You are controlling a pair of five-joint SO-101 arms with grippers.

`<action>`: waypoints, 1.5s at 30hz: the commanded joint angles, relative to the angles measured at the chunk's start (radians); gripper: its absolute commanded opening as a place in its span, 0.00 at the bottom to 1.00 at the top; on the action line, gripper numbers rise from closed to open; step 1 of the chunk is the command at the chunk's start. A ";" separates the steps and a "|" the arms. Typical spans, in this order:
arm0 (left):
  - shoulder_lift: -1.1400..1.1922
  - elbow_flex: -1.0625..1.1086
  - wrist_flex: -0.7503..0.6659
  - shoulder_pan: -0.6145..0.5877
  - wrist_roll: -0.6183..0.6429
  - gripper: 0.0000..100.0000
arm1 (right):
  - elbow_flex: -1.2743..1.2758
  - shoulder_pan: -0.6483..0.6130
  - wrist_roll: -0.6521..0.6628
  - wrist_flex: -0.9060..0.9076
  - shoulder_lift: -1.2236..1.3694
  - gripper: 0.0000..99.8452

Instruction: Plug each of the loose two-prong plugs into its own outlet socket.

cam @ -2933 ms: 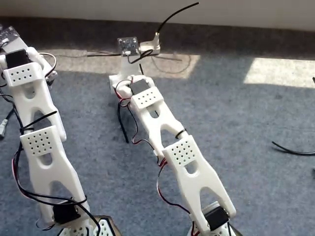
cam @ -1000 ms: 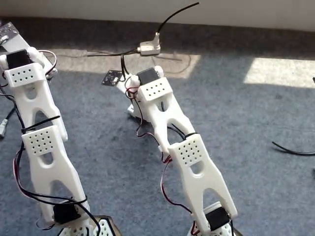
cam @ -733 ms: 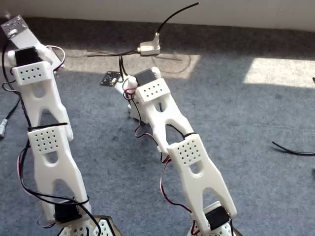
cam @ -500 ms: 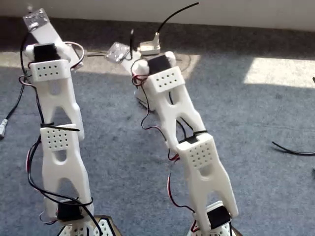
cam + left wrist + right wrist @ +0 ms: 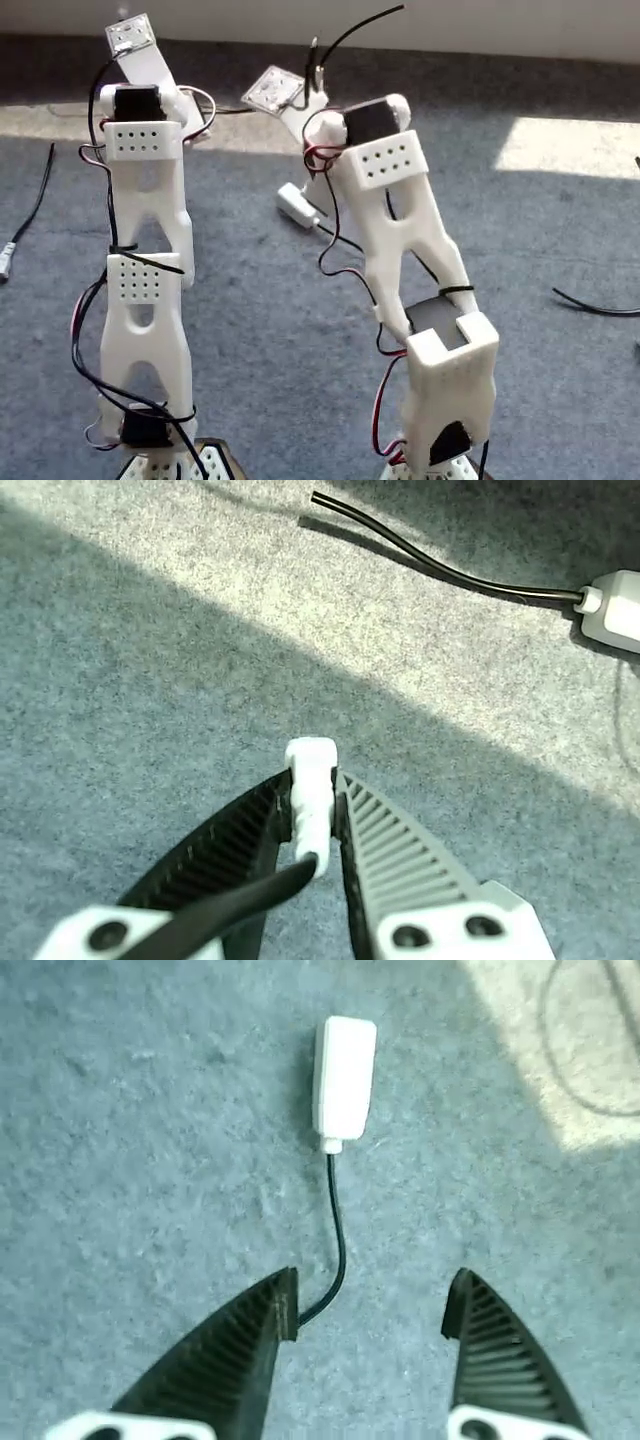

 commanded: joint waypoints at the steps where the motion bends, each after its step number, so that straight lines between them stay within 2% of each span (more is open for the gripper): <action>1: -0.088 -0.033 0.008 -0.015 0.003 0.00 | 0.176 0.035 0.011 -0.219 -0.018 0.23; 4: -0.087 -0.033 0.008 -0.015 0.003 0.00 | 0.355 0.058 0.006 -0.526 0.021 0.23; 6: -0.087 -0.033 0.008 -0.016 0.003 0.00 | 0.456 0.070 -0.049 -0.690 0.027 0.23; 9: -0.087 -0.033 0.008 -0.012 0.003 0.00 | 0.541 0.076 -0.124 -0.839 0.018 0.23; 12: -0.087 -0.033 0.008 -0.008 0.003 0.00 | 0.561 0.064 -0.133 -0.906 0.018 0.23; 28: -0.085 -0.035 0.006 -0.016 0.002 0.00 | 0.642 -0.200 -0.137 -0.835 0.025 0.23; 33: -0.090 -0.039 0.006 -0.008 -0.003 0.00 | 0.641 -0.186 -0.137 -0.748 -0.131 0.23; 35: -0.093 -0.039 0.003 0.002 -0.049 0.00 | 0.641 -0.174 -0.137 -0.707 -0.246 0.23; 39: -0.091 -0.039 0.003 0.035 -0.080 0.00 | 0.645 -0.104 -0.137 -0.691 -0.450 0.23; 45: -0.088 -0.035 0.006 0.039 -0.081 0.00 | 0.653 0.002 -0.137 -0.659 -0.495 0.23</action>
